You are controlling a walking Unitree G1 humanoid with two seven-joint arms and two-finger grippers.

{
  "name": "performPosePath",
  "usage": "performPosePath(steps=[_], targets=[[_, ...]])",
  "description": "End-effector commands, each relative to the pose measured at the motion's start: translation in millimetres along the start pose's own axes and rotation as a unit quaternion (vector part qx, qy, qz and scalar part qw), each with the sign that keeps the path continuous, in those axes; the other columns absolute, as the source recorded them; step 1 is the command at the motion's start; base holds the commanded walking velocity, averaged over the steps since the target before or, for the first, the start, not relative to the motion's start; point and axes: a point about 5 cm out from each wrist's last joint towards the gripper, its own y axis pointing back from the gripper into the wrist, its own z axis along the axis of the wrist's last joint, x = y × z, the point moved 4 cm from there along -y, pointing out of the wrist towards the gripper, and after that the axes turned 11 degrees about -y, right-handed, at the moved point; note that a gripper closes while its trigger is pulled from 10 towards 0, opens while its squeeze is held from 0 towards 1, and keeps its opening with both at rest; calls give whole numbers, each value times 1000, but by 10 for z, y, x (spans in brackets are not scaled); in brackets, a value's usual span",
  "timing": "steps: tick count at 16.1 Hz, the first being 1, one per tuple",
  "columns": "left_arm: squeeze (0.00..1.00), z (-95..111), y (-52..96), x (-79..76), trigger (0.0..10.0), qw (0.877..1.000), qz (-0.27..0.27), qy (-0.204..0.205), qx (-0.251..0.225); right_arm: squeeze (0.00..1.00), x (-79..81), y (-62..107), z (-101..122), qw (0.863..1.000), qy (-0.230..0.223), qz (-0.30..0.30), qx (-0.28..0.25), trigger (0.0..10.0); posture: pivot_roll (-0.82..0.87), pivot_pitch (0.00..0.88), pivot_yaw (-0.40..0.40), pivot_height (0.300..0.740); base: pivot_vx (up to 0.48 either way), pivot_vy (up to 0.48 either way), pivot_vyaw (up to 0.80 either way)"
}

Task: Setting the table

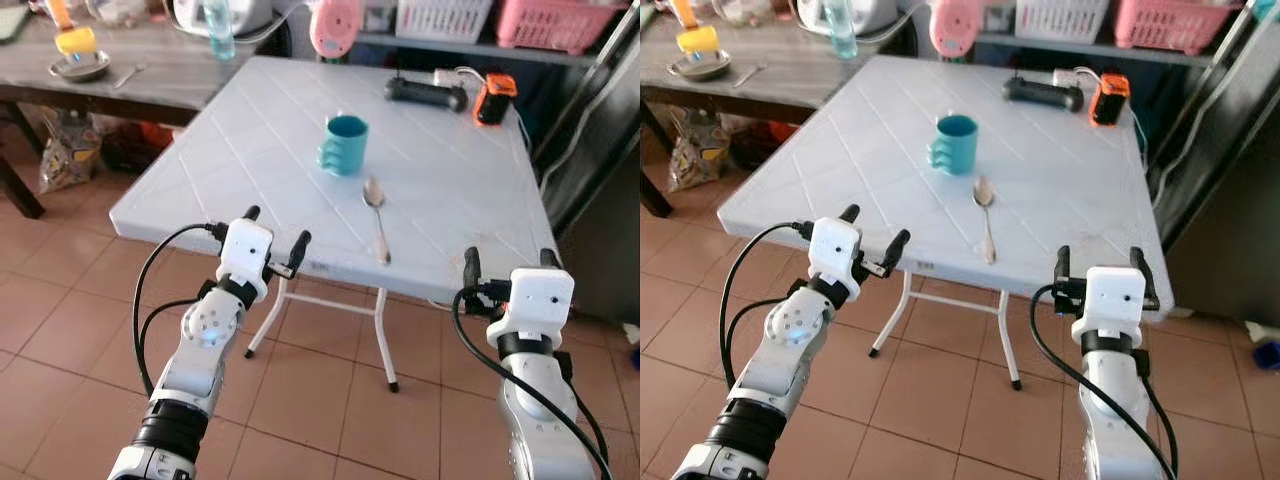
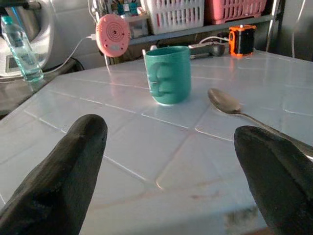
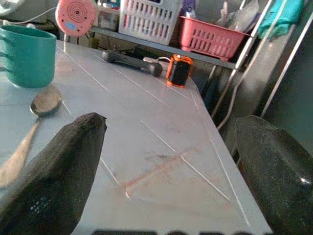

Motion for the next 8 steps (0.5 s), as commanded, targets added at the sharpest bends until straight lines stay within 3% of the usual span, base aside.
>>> performPosePath(steps=[1,8], targets=[[0,28,-4,16,10000,1000,0,0,-5,0,13,-8,11,1000,1,0,-4,10000,182,89,-9,740,424,0,0],[0,41,-15,-3,10000,1000,-7,-2,-7,0,20,-10,7,1000,1,-1,-4,10000,183,89,-5,740,445,0,0]])
